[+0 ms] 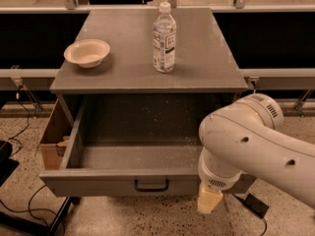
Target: Open top drawer
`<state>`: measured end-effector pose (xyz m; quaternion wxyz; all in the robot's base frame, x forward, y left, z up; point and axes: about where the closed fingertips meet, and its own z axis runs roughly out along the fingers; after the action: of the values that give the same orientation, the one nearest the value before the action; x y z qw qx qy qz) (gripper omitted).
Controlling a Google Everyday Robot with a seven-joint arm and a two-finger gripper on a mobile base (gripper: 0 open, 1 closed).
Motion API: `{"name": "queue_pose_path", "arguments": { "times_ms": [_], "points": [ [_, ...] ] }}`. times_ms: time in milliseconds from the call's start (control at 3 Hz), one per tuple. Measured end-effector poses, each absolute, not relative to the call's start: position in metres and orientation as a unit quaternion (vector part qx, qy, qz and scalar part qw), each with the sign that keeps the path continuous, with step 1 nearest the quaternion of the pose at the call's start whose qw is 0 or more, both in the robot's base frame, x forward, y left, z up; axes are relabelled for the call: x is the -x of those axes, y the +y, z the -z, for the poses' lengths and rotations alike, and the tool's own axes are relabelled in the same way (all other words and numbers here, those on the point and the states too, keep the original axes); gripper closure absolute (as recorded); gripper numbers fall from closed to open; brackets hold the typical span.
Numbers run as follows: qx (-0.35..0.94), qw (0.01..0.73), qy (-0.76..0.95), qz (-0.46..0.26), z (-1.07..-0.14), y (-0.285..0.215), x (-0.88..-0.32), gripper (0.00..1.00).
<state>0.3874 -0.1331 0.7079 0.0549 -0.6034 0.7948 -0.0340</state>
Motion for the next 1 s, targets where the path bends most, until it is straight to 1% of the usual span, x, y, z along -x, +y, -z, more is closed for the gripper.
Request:
{"name": "queue_pose_path", "arguments": {
  "times_ms": [333,667,1000],
  "points": [
    [0.603,0.055,0.795,0.035,-0.709,-0.1335,-0.3869,0.06],
    [0.603,0.056,0.795,0.036,-0.7097,-0.1337,-0.3867,0.0],
    [0.603,0.056,0.795,0.036,-0.7097,-0.1337,-0.3867,0.0]
  ]
}}
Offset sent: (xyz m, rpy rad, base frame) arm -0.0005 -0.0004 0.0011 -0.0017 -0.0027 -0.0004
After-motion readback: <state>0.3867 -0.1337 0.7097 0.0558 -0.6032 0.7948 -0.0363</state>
